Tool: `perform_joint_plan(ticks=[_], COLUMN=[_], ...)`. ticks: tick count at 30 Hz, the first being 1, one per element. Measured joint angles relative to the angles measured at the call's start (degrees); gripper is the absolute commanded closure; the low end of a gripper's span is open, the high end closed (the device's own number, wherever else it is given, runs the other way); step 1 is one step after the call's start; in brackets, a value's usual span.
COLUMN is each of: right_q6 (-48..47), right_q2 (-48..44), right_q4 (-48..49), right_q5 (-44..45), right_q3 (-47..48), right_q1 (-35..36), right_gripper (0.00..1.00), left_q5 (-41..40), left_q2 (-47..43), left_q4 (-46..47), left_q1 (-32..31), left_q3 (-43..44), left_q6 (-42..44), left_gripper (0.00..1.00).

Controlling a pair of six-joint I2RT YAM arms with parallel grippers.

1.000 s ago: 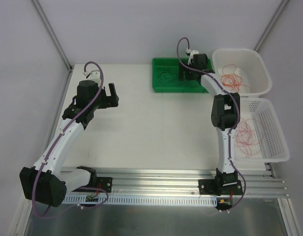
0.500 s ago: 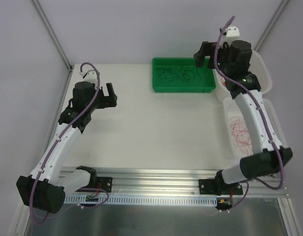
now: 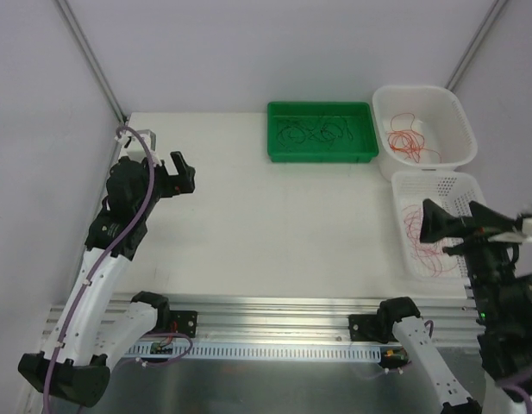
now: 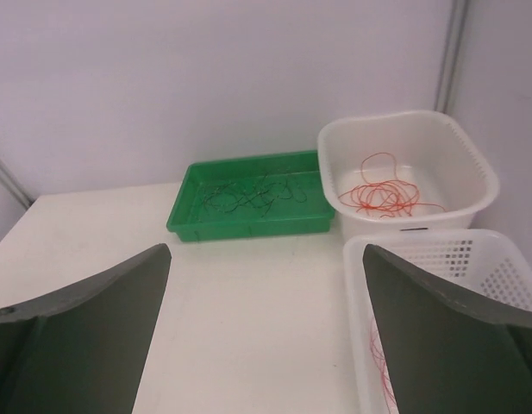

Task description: Untangle the cables

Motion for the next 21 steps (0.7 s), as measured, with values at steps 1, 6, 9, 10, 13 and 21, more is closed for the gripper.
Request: perform_joint_plan(ticks=[1,6,9,10,13,21], right_q6=[-0.04,-0.11,0.09,0.20,0.28,-0.46], right_q2=[-3.48,-15.02,-22.21,-24.50,-28.13,-28.06], right_q4=[-1.92,-10.84,-14.16,-15.17,-18.78,-23.12], right_q5=[1.20,5.03,4.31,3.89,3.32,5.14], right_q3=[-0.11,-1.75,-6.49,-7.96,-9.03,-8.92], right_q1=[0.00,0.00,0.00,0.00,0.00,0.00], right_gripper=[0.00,0.01,0.00,0.00,0.00,0.00], left_q5=[0.02,0.02,-0.11,-0.17,-0.42,-0.35], left_q2=[-1.31,-14.01,-24.04,-27.82,-38.29,-49.33], left_q4=[0.00,-1.05,-3.41,-4.07,-6.91,-13.88], left_q1=[0.00,0.00,0.00,0.00,0.00,0.00], left_q3=[-0.24,-2.60,-3.65,-4.07,-5.64,-9.29], left_q6=[-0.11,-0.44,-0.61,-0.70,-0.79,-0.52], left_gripper=[0.01,0.01,0.01,0.01,0.01,0.01])
